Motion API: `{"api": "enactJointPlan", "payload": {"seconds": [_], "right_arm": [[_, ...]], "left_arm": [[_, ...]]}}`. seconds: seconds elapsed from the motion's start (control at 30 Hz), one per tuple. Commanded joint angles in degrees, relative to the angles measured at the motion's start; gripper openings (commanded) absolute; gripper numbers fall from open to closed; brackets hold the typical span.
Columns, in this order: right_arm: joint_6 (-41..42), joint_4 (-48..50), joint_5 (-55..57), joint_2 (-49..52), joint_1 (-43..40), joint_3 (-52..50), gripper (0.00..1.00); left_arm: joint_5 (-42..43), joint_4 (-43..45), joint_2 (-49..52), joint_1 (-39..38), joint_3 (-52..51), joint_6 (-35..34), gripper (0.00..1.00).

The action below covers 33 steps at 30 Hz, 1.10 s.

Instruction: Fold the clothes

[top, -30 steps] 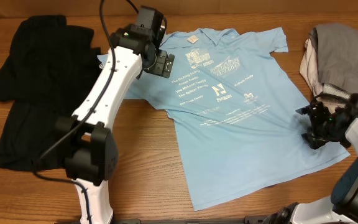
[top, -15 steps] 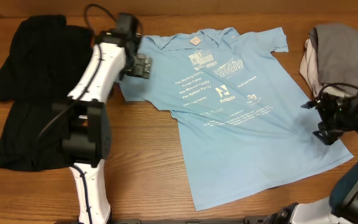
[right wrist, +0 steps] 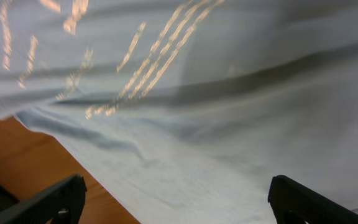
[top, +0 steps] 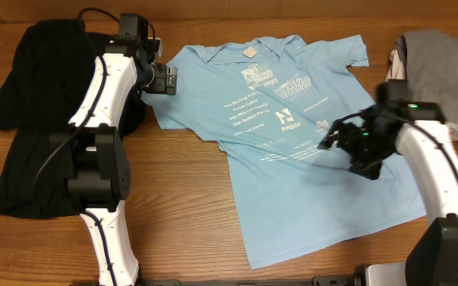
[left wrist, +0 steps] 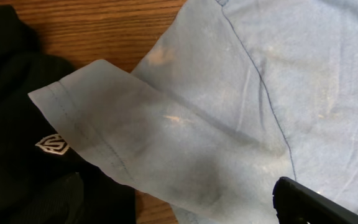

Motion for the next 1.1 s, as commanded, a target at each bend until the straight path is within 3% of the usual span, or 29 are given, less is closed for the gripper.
{"api": "enactJointPlan", "payload": {"seconds": [0.0,0.23,0.37,0.53,0.77,1.07], "right_arm": [[4.2,0.9,4.3,-0.6,4.6,-3.2,0.99],[10.4,8.7,2.8,-0.6,10.1,-15.0,1.0],[17.5,14.1,3.7,-0.6,9.7,-20.0,1.0],[19.5,18.8,4.3,-0.6,6.8,-24.0,1.0],[17.3,20.3,4.3,-0.6,-3.8,-26.8,1.0],[12.0,22.0,4.0,-0.6,-23.5,-26.7,1.0]], "left_arm": [[1.2,0.0,0.1,-0.3,0.1,1.1,1.0],[1.2,0.0,0.1,-0.3,0.1,1.1,1.0],[1.2,-0.1,0.1,-0.3,0.1,1.1,1.0],[1.2,-0.4,0.1,-0.3,0.1,1.1,1.0],[1.2,-2.0,0.1,-0.3,0.1,1.1,1.0],[1.2,-4.2,0.1,-0.3,0.1,1.1,1.0]]}}
